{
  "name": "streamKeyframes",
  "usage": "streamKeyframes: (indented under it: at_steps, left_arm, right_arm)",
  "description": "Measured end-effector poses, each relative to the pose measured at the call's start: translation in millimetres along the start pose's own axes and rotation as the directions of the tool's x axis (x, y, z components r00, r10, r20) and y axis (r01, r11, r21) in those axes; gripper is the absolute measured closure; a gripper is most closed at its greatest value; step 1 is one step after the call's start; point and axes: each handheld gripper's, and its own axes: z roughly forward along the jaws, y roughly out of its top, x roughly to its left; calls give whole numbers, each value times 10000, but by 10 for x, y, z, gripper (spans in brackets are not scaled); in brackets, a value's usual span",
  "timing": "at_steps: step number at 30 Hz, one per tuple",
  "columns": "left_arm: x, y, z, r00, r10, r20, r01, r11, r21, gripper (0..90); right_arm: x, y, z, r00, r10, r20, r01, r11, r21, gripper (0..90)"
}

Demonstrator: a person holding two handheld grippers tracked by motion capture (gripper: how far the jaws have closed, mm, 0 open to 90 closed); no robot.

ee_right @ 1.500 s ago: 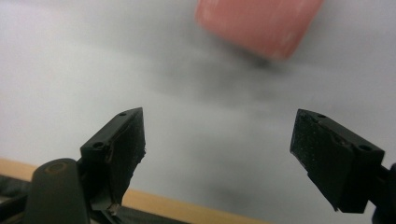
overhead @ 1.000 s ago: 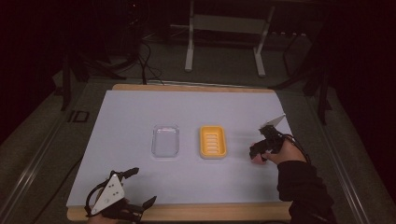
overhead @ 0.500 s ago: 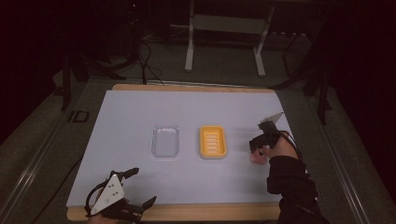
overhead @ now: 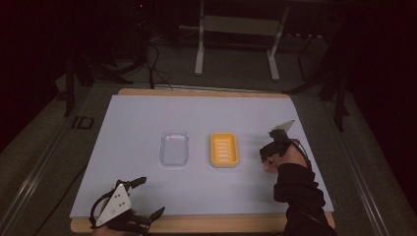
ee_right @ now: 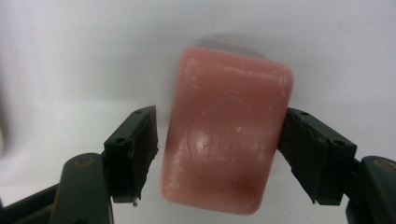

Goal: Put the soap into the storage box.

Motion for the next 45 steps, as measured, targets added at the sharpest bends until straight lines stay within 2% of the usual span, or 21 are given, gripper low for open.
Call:
streamKeyframes:
  at_steps: [3, 7, 12, 15, 18, 23, 28, 40, 45]
  left_arm:
    - [2, -1, -1, 10000, -8, -9, 8, 10000, 7, 2]
    - [2, -1, 2, 10000, -2, -2, 2, 10000, 21, 2]
    - [1, -1, 3, 10000, 20, 5, -20, 10000, 48, 2]
    - [4, -2, 2, 10000, 5, -8, -5, 10000, 45, 2]
    - [2, -2, 3, 10000, 15, 7, -15, 10000, 47, 2]
    - [5, -4, 4, 10000, -15, -19, 15, 10000, 62, 2]
    - [4, -3, 4, 10000, 2, -10, -2, 10000, 72, 2]
    - [4, -2, 3, 10000, 10, -8, -10, 10000, 57, 2]
    - [4, -2, 4, 10000, 14, -8, -14, 10000, 68, 2]
  right_arm:
    - [12, 2, 25, 9998, -65, 199, 64, 10000, 53, 331]
    - [14, -4, 45, 9996, -118, 248, 115, 9999, 112, 347]
    - [69, -16, 89, 9957, -550, 743, 556, 9984, -63, 360]
    - [77, -19, 99, 9944, -683, 806, 694, 9975, -116, 368]
    - [64, -12, 93, 9959, -606, 671, 612, 9981, -78, 371]
    - [55, -3, 75, 9937, -765, 821, 776, 9969, -108, 372]
    - [38, 5, 6, 9946, -696, 770, 716, 9972, -237, 372]
    - [45, 54, -123, 9945, -719, 759, 720, 9974, 15, 373]
    - [85, 79, -231, 9922, -767, 978, 786, 9968, -151, 373]
